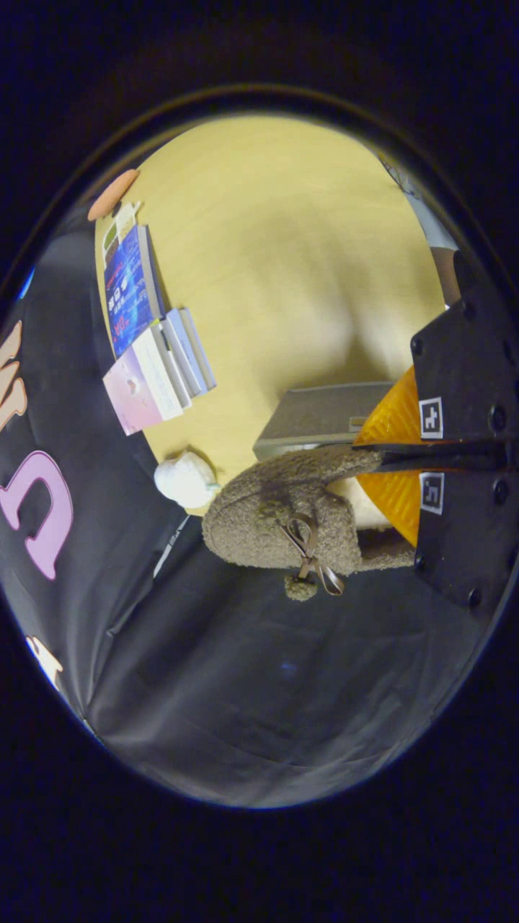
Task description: Open the storage box then place both shoes into the box .Put the left shoe in first, then the right shoe, with the right side of both shoes facing outward in a uniform manner.
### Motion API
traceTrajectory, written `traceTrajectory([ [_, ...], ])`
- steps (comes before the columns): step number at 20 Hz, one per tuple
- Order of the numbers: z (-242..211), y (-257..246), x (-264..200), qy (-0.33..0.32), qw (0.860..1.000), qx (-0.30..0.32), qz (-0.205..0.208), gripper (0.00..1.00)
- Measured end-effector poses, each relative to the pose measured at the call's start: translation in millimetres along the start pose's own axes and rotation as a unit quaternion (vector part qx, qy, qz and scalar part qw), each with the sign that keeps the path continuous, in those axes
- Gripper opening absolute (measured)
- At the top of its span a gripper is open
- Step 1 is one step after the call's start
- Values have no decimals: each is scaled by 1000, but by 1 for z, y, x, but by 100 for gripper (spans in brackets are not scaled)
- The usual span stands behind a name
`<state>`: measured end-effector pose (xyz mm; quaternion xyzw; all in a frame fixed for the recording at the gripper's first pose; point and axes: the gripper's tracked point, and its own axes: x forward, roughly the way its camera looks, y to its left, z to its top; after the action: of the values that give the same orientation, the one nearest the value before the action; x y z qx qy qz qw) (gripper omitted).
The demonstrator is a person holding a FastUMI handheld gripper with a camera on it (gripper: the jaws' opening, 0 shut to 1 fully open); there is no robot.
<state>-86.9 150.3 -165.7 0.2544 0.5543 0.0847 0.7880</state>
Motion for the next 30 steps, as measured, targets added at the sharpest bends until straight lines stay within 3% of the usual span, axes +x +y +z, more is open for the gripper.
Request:
traceTrajectory([
  [11, -37, -4, 30, 22, 998, 19, -47, 4],
  [14, -38, 1, 30, 17, 999, 26, -38, 8],
  [16, -36, 4, 29, 13, 999, 29, -31, 19],
  [21, -24, 5, 23, 1, 999, 39, -21, 15],
  [26, 6, 1, 7, -50, 998, 35, -1, 14],
  [30, 47, -14, -19, -129, 992, 11, -1, 15],
])
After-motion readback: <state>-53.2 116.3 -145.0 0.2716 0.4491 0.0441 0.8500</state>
